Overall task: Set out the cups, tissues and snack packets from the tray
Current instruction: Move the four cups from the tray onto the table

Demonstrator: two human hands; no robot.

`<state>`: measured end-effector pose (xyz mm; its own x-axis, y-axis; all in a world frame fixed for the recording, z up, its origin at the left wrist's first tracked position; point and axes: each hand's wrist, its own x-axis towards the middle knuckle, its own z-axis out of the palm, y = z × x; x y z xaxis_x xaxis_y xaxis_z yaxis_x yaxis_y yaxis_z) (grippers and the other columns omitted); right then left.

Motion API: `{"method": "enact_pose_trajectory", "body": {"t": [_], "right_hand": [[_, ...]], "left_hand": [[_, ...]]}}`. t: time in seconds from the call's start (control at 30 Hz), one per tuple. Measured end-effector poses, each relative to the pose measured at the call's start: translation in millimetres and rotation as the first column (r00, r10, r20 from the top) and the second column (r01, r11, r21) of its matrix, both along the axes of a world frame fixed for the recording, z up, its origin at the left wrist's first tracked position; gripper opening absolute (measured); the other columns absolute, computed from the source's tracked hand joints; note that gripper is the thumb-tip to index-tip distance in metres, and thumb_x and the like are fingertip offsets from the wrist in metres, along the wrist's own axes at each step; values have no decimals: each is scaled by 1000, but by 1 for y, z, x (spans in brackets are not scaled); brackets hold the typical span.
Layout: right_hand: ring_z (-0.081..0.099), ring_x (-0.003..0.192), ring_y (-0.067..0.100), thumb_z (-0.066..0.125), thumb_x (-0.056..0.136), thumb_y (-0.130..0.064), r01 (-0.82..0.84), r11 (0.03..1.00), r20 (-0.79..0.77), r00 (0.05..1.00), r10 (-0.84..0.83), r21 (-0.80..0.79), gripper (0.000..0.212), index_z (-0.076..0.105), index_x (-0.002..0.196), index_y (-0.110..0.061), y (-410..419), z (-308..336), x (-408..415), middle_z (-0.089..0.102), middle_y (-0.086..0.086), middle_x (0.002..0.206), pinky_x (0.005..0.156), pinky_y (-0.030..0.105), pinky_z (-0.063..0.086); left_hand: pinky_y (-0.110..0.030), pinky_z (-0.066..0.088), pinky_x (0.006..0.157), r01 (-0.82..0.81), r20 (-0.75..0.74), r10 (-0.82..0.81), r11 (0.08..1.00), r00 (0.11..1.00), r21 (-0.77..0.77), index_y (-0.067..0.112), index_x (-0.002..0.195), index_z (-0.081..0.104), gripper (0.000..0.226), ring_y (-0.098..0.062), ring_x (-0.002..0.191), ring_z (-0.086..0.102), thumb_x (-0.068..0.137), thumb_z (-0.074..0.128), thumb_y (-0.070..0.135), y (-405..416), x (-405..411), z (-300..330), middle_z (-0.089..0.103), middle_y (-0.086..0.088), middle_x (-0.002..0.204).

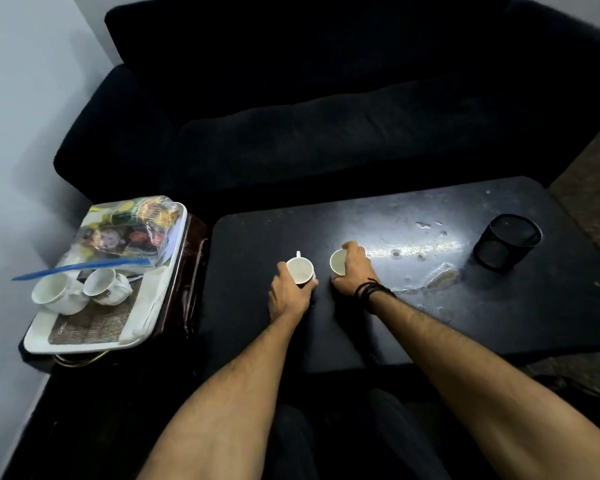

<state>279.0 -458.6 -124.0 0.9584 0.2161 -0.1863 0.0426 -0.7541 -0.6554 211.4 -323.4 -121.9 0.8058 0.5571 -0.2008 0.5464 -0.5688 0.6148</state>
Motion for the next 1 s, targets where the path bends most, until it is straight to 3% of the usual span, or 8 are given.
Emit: {"method": "enact_pose_trajectory", "body": {"t": [0.37, 0.57, 0.67, 0.77, 0.9, 1.0], "right_hand": [[52, 108, 34, 70, 71, -12, -11, 999, -2, 1000, 11, 40, 69, 28, 126, -14, -6, -5, 5, 45, 13, 125, 84, 35, 44], [51, 115, 35, 71, 73, -15, -59, 998, -18, 998, 59, 11, 79, 22, 135, -14, -11, 0, 6, 45, 14, 131, 92, 38, 45], [45, 124, 34, 77, 67, -16, -79, 997, -39, 996, 79, 3, 93, 20, 141, -15, -12, 5, 3, 40, 13, 137, 101, 38, 44], [36, 133, 29, 78, 61, -25, -89, 993, 41, 995, 92, -74, 103, 20, 145, -14, -13, 11, -3, 36, 10, 142, 108, 44, 39], [33, 135, 29, 71, 62, -30, -147, 983, 222, 960, 168, -108, 93, 27, 142, -13, 0, 30, -11, 35, 9, 142, 110, 44, 35], [34, 135, 28, 72, 65, -34, -182, 975, 291, 933, 212, -125, 90, 29, 141, -14, 20, 49, -18, 36, 9, 143, 110, 44, 35]], "left_hand": [[-44, 52, 77, -22, -16, 23, 999, 1000, 39, 17, 118, 40, 71, -38, 105, 61, 71, 71, 59, -4, 6, -2, 63, -12, 118], [-43, 51, 80, -24, -72, 28, 998, 997, 59, 18, 121, 39, 76, -36, 108, 61, 68, 71, 63, -5, 4, 0, 62, -11, 120], [-41, 49, 83, 19, -127, -14, 999, 992, 38, 16, 121, 37, 85, -34, 113, 59, 62, 77, 61, 0, 1, 3, 59, -10, 125], [-40, 48, 86, 82, -163, -78, 997, 983, 16, 15, 121, 36, 90, -32, 118, 56, 57, 83, 57, 11, -5, 9, 54, -9, 129], [-42, 47, 94, 99, -135, -93, 994, 986, 39, 14, 133, 34, 94, -32, 126, 51, 62, 80, 56, 37, -18, 23, 47, -10, 138], [-43, 47, 96, 61, -107, -52, 994, 993, 87, 15, 136, 33, 85, -32, 126, 50, 71, 76, 51, 63, -33, 42, 45, -9, 141]]}}
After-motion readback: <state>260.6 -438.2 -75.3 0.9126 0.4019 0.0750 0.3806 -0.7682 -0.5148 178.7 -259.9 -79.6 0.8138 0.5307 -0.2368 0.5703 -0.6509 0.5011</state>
